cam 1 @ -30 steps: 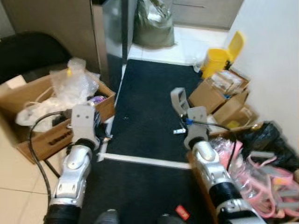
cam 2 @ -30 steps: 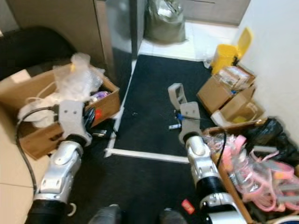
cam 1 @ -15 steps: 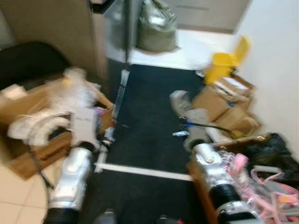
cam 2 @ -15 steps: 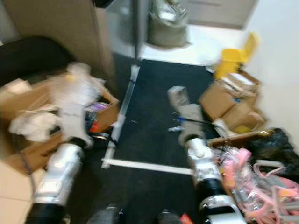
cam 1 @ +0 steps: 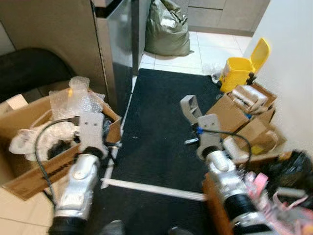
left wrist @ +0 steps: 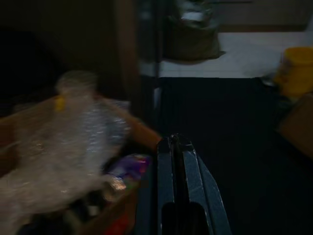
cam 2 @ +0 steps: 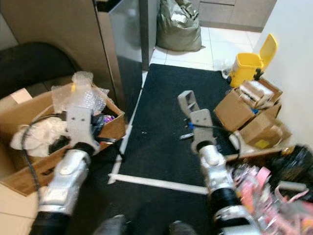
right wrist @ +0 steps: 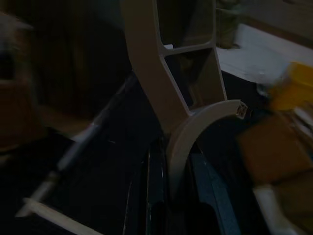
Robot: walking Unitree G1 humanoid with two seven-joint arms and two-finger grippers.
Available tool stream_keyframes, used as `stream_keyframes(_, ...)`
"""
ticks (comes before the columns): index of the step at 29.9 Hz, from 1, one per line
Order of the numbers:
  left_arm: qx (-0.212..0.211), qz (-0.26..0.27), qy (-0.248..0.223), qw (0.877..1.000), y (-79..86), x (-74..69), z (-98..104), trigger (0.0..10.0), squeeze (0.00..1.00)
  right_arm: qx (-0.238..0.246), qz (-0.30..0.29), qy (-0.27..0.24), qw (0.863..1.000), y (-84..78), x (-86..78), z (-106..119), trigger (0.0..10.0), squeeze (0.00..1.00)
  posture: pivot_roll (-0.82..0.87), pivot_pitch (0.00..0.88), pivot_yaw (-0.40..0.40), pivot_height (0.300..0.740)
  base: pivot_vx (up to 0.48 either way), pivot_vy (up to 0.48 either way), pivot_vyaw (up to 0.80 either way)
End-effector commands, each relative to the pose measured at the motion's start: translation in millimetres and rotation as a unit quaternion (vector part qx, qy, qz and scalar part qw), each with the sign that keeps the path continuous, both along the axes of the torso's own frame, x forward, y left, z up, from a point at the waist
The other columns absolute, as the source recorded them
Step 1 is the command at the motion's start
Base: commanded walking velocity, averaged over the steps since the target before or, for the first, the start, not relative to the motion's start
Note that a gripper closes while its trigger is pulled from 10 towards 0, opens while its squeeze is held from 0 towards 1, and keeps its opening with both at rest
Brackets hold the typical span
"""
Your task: Picking trash to rubbish bin
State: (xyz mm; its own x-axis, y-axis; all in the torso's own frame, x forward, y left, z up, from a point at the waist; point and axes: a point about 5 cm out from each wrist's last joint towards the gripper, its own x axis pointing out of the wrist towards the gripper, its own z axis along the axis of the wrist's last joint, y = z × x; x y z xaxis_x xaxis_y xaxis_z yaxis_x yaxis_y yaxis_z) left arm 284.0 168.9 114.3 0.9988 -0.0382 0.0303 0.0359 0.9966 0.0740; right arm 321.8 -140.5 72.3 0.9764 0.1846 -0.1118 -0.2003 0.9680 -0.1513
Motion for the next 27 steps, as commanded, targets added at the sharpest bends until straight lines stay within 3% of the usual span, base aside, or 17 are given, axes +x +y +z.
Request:
stream_keyframes(1,0.005,-0.001,0.008,1.000,-0.5,-1.6,-3.2,10.0,0.00,-0.005,-0.006,0.009,1.000,-5.4,-1.9,-3.4,10.0,0.00,0.07,0.067,-0.053,0.740,0.270,0.000,0.64)
stream_keyframes(27,0.004,-0.002,0.008,1.000,-2.7,-0.9,-2.5,10.0,0.00,-0.010,-0.007,0.009,1.000,-5.4,-1.6,-3.6,10.0,0.00,0.07,0.068,-0.053,0.740,0.271,0.000,0.68)
